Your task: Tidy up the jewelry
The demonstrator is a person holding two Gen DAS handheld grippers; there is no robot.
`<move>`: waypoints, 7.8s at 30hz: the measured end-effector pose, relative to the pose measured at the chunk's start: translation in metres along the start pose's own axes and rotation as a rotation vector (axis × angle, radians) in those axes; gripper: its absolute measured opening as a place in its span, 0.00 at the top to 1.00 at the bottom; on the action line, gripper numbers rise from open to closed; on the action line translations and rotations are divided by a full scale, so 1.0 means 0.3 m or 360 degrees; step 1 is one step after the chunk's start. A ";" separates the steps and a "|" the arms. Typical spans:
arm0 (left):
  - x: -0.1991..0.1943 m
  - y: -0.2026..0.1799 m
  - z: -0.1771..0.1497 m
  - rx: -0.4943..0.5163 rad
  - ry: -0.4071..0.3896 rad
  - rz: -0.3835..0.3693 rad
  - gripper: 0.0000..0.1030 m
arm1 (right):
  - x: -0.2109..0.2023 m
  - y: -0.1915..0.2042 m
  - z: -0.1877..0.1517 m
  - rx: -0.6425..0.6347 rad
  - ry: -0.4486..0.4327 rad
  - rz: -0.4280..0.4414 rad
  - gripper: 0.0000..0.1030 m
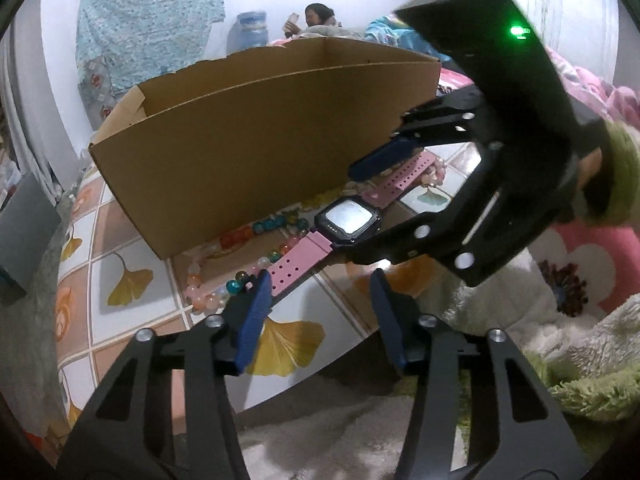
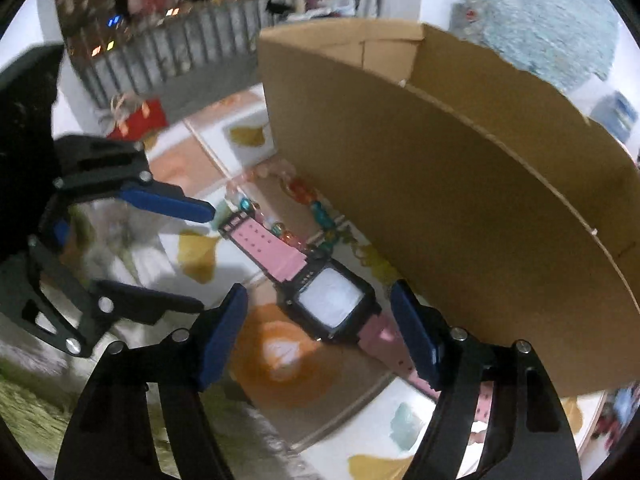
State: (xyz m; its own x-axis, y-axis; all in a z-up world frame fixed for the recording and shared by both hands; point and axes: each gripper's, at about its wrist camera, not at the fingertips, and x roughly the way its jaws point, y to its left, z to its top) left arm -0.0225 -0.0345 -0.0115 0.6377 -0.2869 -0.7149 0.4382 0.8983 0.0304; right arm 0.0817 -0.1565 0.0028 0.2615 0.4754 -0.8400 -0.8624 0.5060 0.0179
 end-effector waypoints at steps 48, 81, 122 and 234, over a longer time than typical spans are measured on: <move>-0.016 0.014 0.152 0.0245 0.0040 0.0024 0.97 | -0.231 -0.007 -0.089 0.0112 -0.0108 -0.0272 0.95; 0.125 0.601 0.579 -0.0186 0.0151 0.0140 0.48 | 0.220 -0.666 0.502 0.0628 0.0430 -0.0130 0.68; 0.014 0.551 0.296 -0.0619 -0.0018 0.0113 0.19 | -0.305 -0.555 -0.142 0.1549 -0.0466 -0.0153 0.39; 0.118 0.514 0.309 -0.0773 -0.0079 -0.0076 0.16 | -0.238 -0.592 -0.092 0.1567 -0.0332 -0.0072 0.30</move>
State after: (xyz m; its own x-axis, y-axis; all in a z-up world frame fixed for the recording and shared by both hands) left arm 0.1264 0.0629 0.0325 0.6588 -0.3365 -0.6729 0.1294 0.9317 -0.3393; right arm 0.2043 -0.3001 0.0447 0.4369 0.5099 -0.7410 -0.1324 0.8513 0.5077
